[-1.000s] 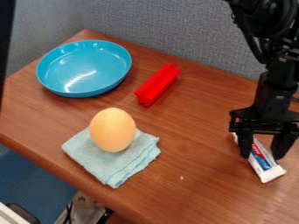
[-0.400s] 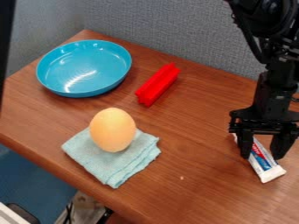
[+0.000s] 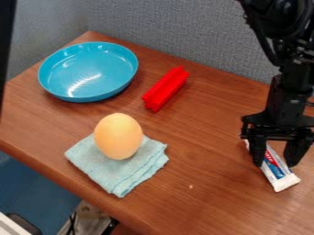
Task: Put the toothpaste on the blue plate
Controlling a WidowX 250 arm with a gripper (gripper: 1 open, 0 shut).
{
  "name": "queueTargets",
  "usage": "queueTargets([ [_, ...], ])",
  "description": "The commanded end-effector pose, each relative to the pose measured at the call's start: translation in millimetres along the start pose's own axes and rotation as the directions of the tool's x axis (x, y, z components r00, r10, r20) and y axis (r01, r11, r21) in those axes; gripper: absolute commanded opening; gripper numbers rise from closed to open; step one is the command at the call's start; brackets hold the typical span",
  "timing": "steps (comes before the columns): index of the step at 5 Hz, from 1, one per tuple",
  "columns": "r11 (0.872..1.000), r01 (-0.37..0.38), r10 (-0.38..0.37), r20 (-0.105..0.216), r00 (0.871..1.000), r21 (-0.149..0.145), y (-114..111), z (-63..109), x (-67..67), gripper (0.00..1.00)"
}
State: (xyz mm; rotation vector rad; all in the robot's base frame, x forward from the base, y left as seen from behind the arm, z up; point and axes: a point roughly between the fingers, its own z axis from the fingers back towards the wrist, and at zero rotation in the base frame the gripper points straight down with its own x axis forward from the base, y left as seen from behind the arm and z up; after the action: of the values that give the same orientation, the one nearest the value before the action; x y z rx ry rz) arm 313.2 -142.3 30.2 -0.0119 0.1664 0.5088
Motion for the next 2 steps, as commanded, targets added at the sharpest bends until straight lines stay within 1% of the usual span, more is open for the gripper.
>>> queueTargets([
  [1,0.999,-0.008,0.009,0.028,1.000,-0.034,-4.7,13.8,5.9,1.00],
  [2,0.999,-0.014,0.015,0.028,0.999,-0.032,-4.3,13.8,6.4,1.00],
])
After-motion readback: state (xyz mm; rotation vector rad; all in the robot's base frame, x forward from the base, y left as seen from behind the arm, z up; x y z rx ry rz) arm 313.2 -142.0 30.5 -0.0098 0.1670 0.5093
